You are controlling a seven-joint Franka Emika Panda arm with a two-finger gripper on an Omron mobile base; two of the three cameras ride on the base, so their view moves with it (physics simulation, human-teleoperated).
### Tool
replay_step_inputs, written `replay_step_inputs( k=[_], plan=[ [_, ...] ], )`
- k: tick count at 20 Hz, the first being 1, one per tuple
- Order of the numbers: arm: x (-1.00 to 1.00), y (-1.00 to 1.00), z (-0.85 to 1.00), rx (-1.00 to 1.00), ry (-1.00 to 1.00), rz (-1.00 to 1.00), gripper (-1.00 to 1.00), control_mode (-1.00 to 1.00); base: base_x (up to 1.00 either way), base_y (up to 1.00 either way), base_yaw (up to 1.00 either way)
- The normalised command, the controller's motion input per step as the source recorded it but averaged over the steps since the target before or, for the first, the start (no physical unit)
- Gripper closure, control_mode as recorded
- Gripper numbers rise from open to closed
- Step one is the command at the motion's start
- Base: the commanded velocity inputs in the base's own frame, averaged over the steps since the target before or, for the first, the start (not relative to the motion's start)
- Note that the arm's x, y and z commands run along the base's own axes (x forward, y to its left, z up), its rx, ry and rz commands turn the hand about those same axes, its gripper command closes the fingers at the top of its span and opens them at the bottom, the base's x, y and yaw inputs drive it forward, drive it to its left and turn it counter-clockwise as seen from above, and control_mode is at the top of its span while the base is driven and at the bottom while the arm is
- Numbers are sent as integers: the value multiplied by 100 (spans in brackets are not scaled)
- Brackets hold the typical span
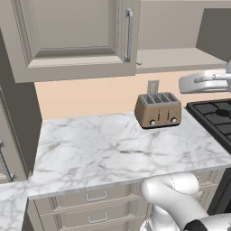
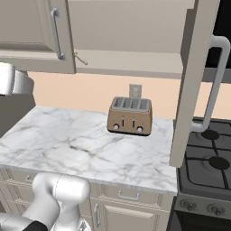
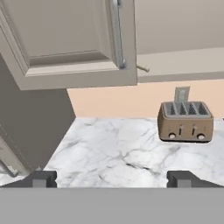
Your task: Open the cabinet. Pick the dish brush and place it next to the sink. Then close the cabinet.
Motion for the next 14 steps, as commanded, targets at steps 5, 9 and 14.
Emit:
replay_step_inputs(
  k=[5, 9, 14],
  plan=[
    [28, 15, -11, 0, 9, 0, -100, -100, 0, 0, 0],
    [12, 11, -14, 0, -4, 0, -100, -100, 0, 0, 0],
    [18, 4, -4, 2, -12, 0, -100, -100, 0, 0, 0]
  ],
)
